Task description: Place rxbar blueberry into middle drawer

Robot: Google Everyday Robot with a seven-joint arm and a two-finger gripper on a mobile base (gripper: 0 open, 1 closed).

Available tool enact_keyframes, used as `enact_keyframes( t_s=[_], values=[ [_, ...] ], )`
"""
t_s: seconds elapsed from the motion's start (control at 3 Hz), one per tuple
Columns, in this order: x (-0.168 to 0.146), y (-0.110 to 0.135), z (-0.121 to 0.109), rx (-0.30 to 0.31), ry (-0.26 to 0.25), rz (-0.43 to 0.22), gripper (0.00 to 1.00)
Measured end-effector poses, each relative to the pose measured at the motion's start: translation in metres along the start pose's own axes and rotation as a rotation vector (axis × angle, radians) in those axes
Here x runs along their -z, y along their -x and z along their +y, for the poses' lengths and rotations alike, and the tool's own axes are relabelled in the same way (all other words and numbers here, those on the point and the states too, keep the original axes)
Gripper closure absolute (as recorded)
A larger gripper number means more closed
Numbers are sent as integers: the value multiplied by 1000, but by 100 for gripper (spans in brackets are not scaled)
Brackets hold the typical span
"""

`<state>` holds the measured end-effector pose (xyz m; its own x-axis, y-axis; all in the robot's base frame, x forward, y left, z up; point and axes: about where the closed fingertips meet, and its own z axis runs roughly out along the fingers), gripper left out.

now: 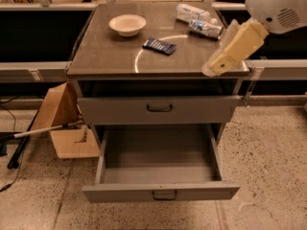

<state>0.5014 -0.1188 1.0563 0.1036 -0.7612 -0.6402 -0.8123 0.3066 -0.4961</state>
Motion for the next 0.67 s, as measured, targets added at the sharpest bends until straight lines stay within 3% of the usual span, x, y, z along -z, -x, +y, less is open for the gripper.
enact_keyframes(
  t_s=[0.33,0.67],
  values=[
    [-27,7,-7,-8,-89,83,0],
    [-35,-1,-17,-23,-136,147,0]
  ],
)
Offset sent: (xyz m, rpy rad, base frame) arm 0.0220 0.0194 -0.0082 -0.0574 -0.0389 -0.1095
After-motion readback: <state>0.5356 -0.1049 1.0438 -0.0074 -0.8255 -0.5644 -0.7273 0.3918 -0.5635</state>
